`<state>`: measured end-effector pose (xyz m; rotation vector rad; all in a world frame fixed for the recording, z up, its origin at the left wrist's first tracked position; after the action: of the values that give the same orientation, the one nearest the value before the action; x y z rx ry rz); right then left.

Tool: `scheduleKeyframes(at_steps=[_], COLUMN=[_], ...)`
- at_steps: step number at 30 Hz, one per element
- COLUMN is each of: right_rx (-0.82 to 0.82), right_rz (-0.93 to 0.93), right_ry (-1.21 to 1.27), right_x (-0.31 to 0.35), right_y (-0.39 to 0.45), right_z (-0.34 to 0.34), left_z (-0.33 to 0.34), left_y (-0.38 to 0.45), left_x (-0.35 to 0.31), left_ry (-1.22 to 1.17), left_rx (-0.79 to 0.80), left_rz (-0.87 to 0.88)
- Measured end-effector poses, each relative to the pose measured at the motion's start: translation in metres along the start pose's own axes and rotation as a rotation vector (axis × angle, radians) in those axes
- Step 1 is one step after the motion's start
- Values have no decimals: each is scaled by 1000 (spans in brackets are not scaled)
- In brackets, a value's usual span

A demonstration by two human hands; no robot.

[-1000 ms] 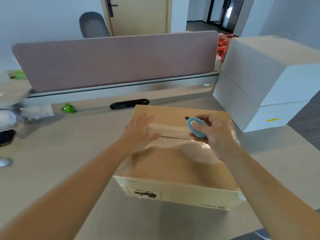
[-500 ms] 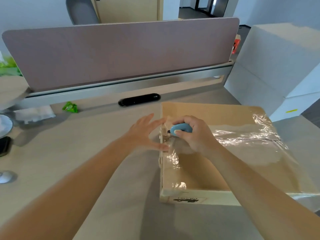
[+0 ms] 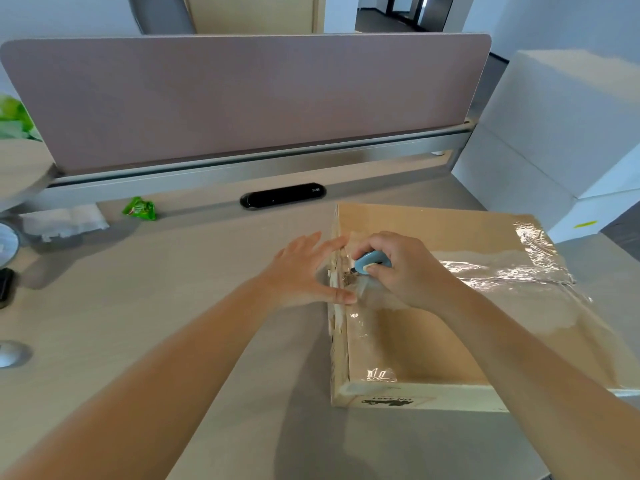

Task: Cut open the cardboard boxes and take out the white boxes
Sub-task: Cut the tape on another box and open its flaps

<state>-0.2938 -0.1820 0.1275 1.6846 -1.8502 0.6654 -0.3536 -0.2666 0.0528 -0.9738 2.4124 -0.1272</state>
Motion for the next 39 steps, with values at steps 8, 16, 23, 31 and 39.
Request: scheduleKeyframes(at_steps=[8,16,23,31,39], right_rx=[51,148,119,-25,-2], right_rz=[-52,-37,-73,-15,-78], right_ry=[-92,-194,-229,-148,-55], right_x=[8,10,13,-12,3], right_y=[0,3,-2,-12,-6], right_z=[7,12,3,-23,-2], left_z=[3,-1,-1,4,5], left_y=[4,-2,-6,4,4], left_x=[3,0,-1,3,5], left_ry=[-13,-4,20,-18,-16], left_rx=[5,19,28,11,18], left_rz=[11,-15,-33,19,-4])
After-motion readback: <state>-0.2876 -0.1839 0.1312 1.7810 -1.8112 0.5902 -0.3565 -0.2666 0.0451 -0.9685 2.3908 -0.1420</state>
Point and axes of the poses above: each hand's wrist, its own y-axis towards the middle knuckle, its own z-axis out of the palm, x = y × z, the point moved 9 cm from there along y, towards the middle knuckle, and after that the axes turned 4 degrees about y, right-handed, at the moved point
